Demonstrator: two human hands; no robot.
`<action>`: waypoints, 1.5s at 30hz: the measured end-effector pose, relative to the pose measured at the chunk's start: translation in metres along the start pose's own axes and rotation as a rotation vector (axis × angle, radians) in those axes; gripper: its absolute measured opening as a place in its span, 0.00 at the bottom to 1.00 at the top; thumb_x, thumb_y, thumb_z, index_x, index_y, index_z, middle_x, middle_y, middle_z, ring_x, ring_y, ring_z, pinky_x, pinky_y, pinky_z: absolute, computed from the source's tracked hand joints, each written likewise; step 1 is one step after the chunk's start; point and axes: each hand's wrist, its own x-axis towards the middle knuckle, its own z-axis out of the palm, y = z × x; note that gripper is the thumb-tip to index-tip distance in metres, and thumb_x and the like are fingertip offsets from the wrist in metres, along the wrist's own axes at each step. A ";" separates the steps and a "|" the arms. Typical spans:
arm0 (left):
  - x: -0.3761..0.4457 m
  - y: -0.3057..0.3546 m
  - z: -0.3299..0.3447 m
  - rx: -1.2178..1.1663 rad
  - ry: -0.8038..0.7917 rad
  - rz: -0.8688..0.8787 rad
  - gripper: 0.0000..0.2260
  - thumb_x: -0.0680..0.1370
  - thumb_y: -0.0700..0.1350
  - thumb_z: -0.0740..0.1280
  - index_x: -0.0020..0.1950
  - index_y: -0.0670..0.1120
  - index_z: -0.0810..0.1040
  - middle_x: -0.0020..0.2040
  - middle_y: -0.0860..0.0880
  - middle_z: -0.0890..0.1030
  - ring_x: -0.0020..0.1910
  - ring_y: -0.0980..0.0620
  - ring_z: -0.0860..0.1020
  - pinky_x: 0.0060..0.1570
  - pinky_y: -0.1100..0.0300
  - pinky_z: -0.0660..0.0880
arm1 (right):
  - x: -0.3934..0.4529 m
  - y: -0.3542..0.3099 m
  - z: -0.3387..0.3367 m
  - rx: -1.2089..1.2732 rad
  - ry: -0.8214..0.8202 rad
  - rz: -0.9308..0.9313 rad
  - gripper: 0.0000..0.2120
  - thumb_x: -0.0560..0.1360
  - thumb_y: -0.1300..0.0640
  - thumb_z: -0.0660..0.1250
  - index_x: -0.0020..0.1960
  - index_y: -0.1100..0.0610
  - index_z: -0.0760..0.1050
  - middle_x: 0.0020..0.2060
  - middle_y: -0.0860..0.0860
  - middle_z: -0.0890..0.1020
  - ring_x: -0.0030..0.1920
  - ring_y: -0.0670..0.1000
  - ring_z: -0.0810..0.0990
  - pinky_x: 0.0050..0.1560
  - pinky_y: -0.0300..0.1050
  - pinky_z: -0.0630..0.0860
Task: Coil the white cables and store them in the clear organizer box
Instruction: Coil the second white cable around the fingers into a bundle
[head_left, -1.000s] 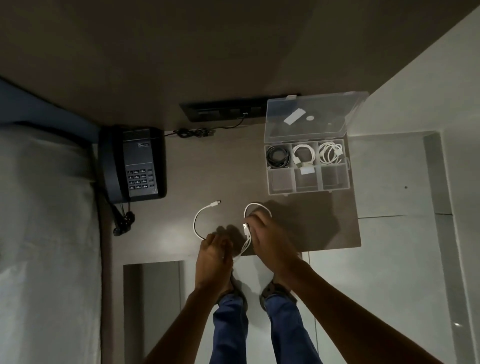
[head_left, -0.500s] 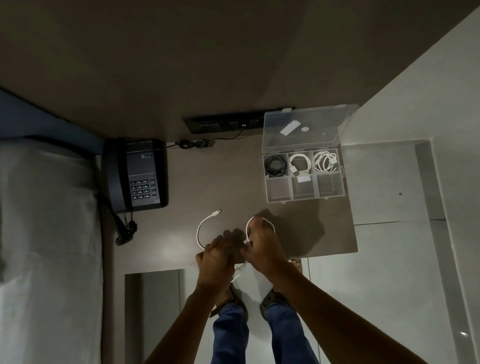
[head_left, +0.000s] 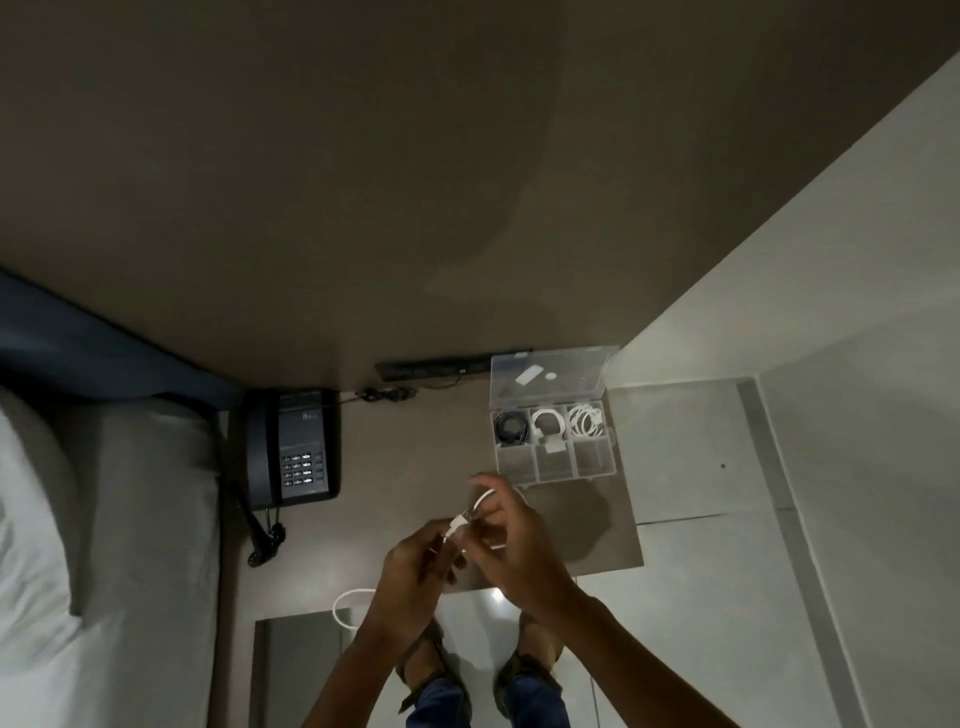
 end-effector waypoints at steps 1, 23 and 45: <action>-0.007 0.018 -0.008 0.049 0.020 0.038 0.08 0.83 0.41 0.68 0.57 0.51 0.84 0.44 0.53 0.87 0.40 0.57 0.85 0.43 0.65 0.80 | -0.003 -0.018 -0.010 -0.053 -0.025 -0.028 0.20 0.79 0.50 0.73 0.70 0.50 0.75 0.53 0.50 0.83 0.52 0.46 0.86 0.53 0.45 0.86; -0.170 0.237 -0.123 0.802 0.369 0.124 0.14 0.80 0.52 0.72 0.63 0.54 0.77 0.60 0.55 0.79 0.60 0.52 0.73 0.58 0.57 0.66 | -0.100 -0.331 -0.116 -0.011 -0.319 -0.136 0.03 0.85 0.54 0.68 0.57 0.51 0.78 0.50 0.47 0.88 0.52 0.46 0.88 0.57 0.44 0.85; -0.175 0.313 -0.160 0.373 -0.037 0.514 0.09 0.84 0.45 0.68 0.63 0.50 0.82 0.57 0.53 0.83 0.56 0.60 0.81 0.56 0.63 0.78 | -0.111 -0.389 -0.155 0.353 -0.293 0.045 0.09 0.85 0.61 0.68 0.62 0.63 0.79 0.51 0.59 0.89 0.53 0.55 0.89 0.54 0.43 0.85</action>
